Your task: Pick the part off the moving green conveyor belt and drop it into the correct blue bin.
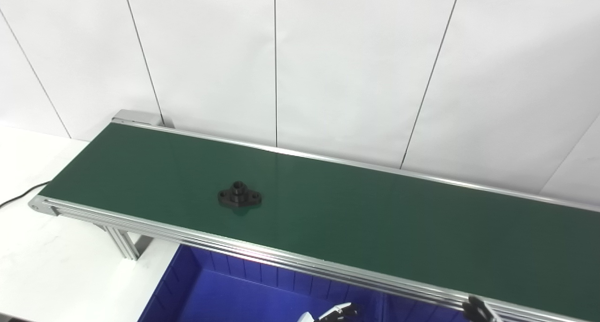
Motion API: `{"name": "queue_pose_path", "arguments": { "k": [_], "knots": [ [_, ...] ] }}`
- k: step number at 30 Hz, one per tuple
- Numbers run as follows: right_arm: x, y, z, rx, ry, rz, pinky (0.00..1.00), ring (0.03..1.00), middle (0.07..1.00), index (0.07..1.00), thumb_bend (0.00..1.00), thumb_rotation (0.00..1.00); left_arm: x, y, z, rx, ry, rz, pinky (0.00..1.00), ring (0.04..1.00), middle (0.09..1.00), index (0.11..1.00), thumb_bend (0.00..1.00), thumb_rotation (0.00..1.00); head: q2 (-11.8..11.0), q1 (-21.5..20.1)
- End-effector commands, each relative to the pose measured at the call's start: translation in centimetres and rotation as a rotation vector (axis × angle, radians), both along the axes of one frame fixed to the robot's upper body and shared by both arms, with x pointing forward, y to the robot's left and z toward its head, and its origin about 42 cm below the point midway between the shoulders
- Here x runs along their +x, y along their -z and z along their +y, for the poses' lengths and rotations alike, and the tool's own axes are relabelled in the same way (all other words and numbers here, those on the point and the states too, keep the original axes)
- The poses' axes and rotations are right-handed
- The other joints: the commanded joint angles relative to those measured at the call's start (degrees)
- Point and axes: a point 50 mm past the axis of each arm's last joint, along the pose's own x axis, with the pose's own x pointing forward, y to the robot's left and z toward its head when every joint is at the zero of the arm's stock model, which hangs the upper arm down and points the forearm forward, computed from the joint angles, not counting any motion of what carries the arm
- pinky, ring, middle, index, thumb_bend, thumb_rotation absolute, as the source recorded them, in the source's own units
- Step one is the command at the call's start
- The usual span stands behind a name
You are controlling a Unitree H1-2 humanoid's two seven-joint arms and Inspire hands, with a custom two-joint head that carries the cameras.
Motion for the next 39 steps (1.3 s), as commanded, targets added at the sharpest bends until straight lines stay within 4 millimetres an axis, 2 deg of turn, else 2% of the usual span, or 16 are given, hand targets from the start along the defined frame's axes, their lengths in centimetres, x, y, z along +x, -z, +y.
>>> {"name": "queue_pose_path", "arguments": {
  "k": [1,4,9,12,16,17,18,22,25,28,31,39],
  "knots": [
    [1.2,-2.6,0.3,-0.025,-0.020,-0.145,0.74,0.753,0.764,0.793,0.69,0.39,1.2,-1.0,-0.3,-0.028,-0.006,-0.056,0.68,0.782,0.846,0.850,0.75,0.45,0.0,0.1],
    [2.5,-4.7,0.7,-0.053,-0.046,-0.232,0.73,0.748,0.757,0.787,0.73,0.45,1.3,-1.0,-0.3,-0.028,-0.009,-0.057,0.68,0.778,0.841,0.848,0.75,0.44,-0.1,-0.7],
    [5.1,-9.1,1.9,-0.134,-0.103,-0.390,0.72,0.757,0.777,0.806,0.72,0.44,1.6,-0.9,-0.3,-0.015,-0.011,-0.062,0.73,0.811,0.848,0.848,0.74,0.45,0.0,-2.6],
    [6.5,-11.2,2.4,-0.186,-0.124,-0.412,0.70,0.759,0.766,0.804,0.73,0.46,1.7,-0.8,-0.3,-0.011,-0.014,-0.064,0.74,0.817,0.852,0.850,0.74,0.47,0.0,-3.6],
    [8.0,-13.2,3.0,-0.237,-0.142,-0.427,0.68,0.744,0.755,0.789,0.74,0.41,1.6,-0.9,-0.2,-0.019,-0.015,-0.061,0.75,0.822,0.860,0.853,0.74,0.47,0.0,-4.0],
    [8.4,-13.8,3.2,-0.268,-0.144,-0.423,0.68,0.741,0.753,0.786,0.74,0.41,1.6,-0.9,-0.2,-0.021,-0.017,-0.059,0.75,0.825,0.862,0.853,0.74,0.47,0.5,-6.4],
    [8.7,-14.2,3.4,-0.289,-0.144,-0.419,0.68,0.734,0.749,0.786,0.74,0.42,1.6,-0.9,-0.2,-0.022,-0.019,-0.058,0.75,0.822,0.861,0.854,0.74,0.48,0.5,-6.4],
    [10.0,-15.1,4.3,-0.343,-0.165,-0.398,0.66,0.717,0.743,0.786,0.74,0.40,1.7,-1.0,0.4,-0.020,-0.022,-0.068,0.77,0.831,0.867,0.865,0.73,0.50,2.2,-12.3],
    [10.8,-15.3,5.3,-0.332,-0.181,-0.369,0.67,0.720,0.744,0.790,0.74,0.37,1.8,-1.1,1.0,-0.019,-0.018,-0.072,0.77,0.837,0.872,0.881,0.71,0.52,3.2,-15.3],
    [12.4,-15.7,6.8,-0.335,-0.211,-0.354,0.65,0.724,0.754,0.796,0.74,0.35,2.0,-1.3,1.7,-0.023,-0.012,-0.074,0.80,0.856,0.888,0.898,0.69,0.53,4.4,-18.7],
    [14.0,-16.1,8.2,-0.348,-0.222,-0.324,0.71,0.737,0.752,0.800,0.76,0.36,2.2,-1.6,2.5,-0.031,-0.012,-0.073,0.82,0.864,0.894,0.903,0.65,0.52,5.0,-20.4],
    [17.6,-16.8,10.1,-0.433,-0.297,-0.236,0.71,0.752,0.765,0.802,0.77,0.41,2.7,-2.0,4.0,-0.030,-0.009,-0.075,0.77,0.839,0.878,0.887,0.66,0.50,6.3,-22.8]
  ]
}}
